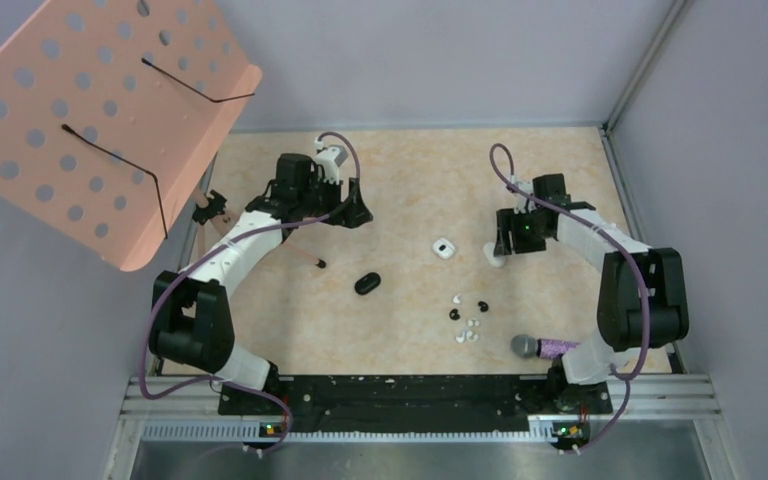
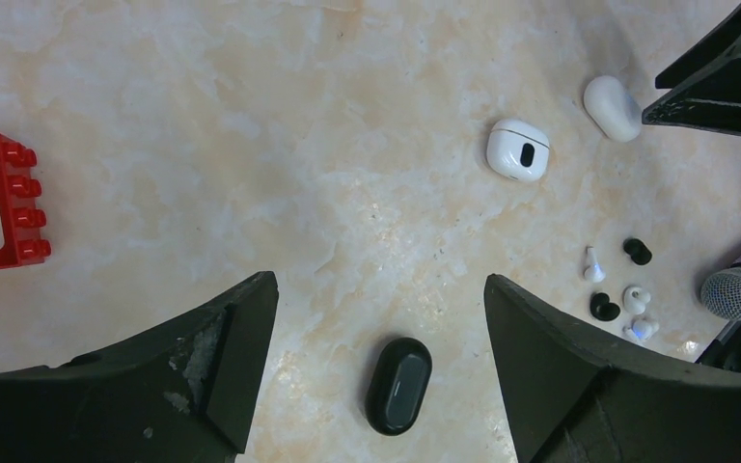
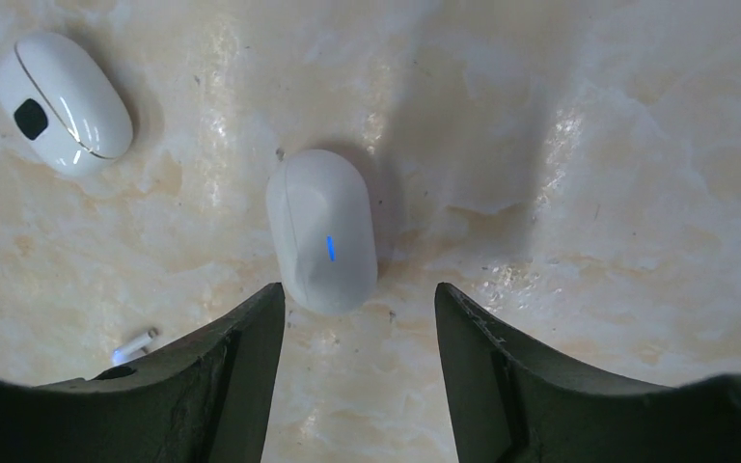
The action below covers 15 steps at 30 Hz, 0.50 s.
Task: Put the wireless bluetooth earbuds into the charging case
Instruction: Adjust the charging case at the center of the board.
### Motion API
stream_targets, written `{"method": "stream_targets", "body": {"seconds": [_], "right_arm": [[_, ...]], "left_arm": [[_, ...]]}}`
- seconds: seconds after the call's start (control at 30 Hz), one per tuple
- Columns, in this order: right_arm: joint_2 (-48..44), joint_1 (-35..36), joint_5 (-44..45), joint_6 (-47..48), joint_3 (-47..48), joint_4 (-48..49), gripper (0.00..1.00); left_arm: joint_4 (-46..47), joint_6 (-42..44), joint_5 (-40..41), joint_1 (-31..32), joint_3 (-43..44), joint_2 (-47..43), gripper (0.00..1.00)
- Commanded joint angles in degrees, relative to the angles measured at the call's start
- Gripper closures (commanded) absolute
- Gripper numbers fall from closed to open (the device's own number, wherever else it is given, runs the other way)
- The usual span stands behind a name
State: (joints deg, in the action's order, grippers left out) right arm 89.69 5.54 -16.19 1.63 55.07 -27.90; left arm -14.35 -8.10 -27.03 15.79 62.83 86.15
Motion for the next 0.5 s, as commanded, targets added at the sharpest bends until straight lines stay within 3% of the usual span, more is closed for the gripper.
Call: {"method": "stream_targets", "body": {"seconds": [0.0, 0.2, 0.47], "right_arm": [[2.2, 0.7, 1.3, 3.0, 3.7, 2.1, 0.42], [3.3, 0.7, -1.8, 3.0, 5.4, 0.9, 0.40], [4.5, 2.0, -4.4, -3.7, 4.6, -1.2, 0.36]], "left_arm": [[3.3, -1.4, -0.8, -0.1, 0.8, -0.2, 0.16], [4.1, -1.7, -0.2, -0.1, -0.1, -0.4, 0.16], [4.2, -1.8, -0.2, -0.1, 0.7, 0.5, 0.16]]}}
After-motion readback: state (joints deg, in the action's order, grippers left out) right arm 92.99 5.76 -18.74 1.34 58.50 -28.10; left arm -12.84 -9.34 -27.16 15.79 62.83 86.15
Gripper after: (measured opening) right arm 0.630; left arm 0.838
